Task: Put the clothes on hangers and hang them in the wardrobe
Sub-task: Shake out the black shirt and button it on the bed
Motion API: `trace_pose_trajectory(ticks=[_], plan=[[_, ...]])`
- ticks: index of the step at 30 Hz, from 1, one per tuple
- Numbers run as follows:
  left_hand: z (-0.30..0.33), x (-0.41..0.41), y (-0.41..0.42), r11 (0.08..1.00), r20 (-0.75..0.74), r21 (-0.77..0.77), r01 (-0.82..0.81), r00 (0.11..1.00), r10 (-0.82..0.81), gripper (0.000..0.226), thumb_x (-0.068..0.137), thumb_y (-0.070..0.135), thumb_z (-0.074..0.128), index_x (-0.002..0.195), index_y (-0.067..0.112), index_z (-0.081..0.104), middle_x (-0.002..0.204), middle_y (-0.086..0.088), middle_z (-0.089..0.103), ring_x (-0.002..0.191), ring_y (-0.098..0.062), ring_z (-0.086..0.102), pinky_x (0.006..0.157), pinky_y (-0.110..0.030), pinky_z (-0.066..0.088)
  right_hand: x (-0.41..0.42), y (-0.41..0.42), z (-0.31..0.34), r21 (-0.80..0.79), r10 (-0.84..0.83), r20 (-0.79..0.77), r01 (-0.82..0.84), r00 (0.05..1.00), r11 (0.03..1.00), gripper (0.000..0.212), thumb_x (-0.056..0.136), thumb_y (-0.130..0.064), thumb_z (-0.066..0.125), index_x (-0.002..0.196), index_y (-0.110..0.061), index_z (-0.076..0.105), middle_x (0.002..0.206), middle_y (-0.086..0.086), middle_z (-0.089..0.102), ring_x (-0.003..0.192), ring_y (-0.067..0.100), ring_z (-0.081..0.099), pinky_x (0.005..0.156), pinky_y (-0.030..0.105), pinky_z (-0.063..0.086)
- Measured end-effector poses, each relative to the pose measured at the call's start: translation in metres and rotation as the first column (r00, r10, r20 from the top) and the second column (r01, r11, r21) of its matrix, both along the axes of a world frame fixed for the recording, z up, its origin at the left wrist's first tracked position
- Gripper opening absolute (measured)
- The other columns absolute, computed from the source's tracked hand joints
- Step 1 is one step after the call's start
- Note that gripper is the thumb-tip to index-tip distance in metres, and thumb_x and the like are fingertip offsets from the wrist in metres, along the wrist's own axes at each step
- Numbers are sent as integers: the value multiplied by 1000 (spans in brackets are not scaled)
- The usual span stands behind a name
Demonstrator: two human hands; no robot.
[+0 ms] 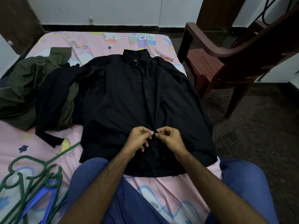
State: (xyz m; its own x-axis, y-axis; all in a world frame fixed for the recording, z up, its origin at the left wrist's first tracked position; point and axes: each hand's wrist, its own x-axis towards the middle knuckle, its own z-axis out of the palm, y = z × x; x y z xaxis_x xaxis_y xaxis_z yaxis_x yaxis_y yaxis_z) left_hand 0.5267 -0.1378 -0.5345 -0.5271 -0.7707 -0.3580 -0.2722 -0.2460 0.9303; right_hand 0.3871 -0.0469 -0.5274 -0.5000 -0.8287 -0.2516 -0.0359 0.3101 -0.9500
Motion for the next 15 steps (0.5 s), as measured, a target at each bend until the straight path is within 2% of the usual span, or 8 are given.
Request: trace_pose_trajectory(ticks=[8, 15], plan=[[-3, -5, 3, 999, 64, -28, 15, 998, -13, 9, 94, 17, 68, 92, 8, 66, 76, -5, 64, 51, -13, 61, 36, -27, 47, 2, 3, -4, -65, -72, 48, 75, 996, 995, 4, 90, -13, 74, 92, -9, 73, 69, -5, 65, 65, 7, 57, 60, 19, 46], [-1, -2, 3, 1000, 49, 16, 19, 999, -20, 9, 95, 15, 66, 94, 6, 66, 78, -6, 63, 51, -13, 59, 36, -27, 47, 6, 6, -9, -40, -21, -125, 16, 992, 999, 9, 84, -15, 79, 91, -18, 74, 75, -3, 70, 68, 2, 63, 67, 19, 53]])
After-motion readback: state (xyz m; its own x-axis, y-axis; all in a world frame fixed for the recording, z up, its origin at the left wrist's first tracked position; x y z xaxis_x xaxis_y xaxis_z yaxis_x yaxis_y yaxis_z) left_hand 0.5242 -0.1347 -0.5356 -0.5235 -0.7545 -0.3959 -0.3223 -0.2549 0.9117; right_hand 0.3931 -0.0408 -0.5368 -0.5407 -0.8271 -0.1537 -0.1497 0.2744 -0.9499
